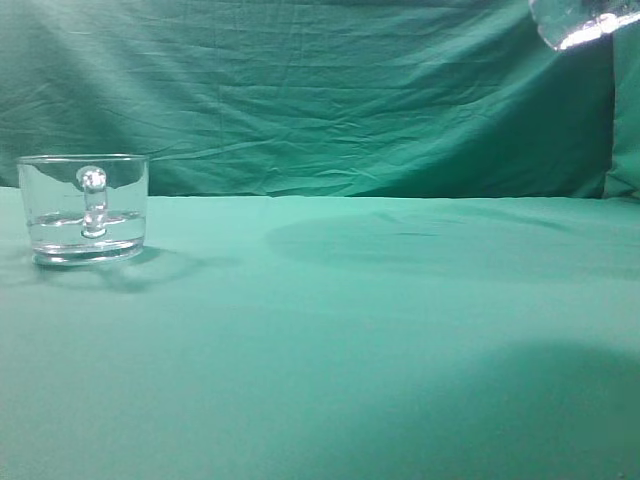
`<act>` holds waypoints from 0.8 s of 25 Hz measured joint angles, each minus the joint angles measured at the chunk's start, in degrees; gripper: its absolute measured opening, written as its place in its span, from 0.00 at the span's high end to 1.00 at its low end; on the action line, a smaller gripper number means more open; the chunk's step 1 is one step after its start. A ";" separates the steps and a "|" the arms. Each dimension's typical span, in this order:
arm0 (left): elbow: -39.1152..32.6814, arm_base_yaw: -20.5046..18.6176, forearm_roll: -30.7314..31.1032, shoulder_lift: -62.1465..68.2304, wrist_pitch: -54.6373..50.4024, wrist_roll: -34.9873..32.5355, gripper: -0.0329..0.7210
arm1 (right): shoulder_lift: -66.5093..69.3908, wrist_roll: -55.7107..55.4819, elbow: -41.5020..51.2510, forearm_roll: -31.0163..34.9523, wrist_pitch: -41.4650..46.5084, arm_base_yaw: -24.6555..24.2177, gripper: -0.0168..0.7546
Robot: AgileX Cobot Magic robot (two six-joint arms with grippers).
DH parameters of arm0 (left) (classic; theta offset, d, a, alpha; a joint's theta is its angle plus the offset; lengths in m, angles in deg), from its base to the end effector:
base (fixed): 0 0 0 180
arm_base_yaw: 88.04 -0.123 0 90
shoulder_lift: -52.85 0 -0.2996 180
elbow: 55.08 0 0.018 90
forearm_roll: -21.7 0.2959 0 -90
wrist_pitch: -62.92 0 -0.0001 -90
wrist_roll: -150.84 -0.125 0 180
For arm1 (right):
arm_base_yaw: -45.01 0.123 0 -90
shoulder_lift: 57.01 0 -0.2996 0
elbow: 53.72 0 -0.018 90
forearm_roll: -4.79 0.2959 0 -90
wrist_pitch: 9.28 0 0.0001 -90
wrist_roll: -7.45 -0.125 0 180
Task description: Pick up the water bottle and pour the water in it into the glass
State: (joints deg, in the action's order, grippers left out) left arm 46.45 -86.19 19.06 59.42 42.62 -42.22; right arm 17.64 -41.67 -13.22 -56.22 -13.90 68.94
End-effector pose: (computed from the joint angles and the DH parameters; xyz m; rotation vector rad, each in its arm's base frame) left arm 0.1160 -0.0057 0.1677 0.2103 1.8271 0.0922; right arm 0.2808 0.1341 0.2539 -0.6500 1.8654 0.2075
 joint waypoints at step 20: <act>0.00 0.00 0.00 0.00 0.00 0.00 0.96 | 5.31 59.18 14.42 67.93 -28.65 -2.51 0.49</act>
State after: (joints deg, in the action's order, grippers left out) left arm 46.45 -86.19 19.06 59.42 42.62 -42.22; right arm 22.95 17.51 1.20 11.71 -42.54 66.43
